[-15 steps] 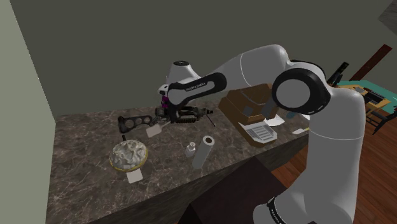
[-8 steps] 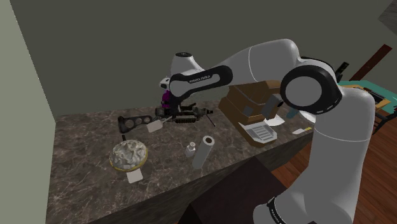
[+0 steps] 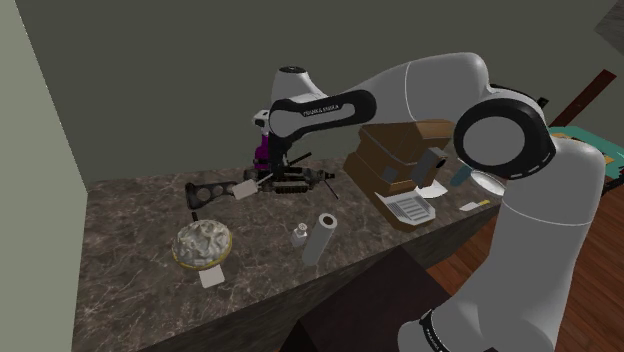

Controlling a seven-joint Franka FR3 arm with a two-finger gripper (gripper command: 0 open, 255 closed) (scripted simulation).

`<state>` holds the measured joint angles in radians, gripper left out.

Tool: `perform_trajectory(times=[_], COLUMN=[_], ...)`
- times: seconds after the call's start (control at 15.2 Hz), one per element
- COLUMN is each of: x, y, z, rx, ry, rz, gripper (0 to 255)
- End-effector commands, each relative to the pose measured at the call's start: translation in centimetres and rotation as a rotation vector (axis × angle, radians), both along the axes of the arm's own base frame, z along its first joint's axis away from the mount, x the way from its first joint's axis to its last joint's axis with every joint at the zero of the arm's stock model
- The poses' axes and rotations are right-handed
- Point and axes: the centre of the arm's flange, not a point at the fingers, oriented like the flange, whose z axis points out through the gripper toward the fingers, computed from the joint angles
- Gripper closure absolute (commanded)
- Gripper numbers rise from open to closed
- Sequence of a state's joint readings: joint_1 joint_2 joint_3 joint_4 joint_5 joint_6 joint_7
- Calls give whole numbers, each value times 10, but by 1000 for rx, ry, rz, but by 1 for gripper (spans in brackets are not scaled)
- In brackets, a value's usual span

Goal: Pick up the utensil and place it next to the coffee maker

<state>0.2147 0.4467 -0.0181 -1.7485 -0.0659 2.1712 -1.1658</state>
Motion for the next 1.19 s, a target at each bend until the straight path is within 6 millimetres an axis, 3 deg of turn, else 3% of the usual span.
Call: perform_trajectory(times=[0.0, 1.12], x=[0, 0], y=[1, 1], z=[11, 101], rx=[0, 0], ry=[0, 0], rz=[0, 0], gripper=[255, 255])
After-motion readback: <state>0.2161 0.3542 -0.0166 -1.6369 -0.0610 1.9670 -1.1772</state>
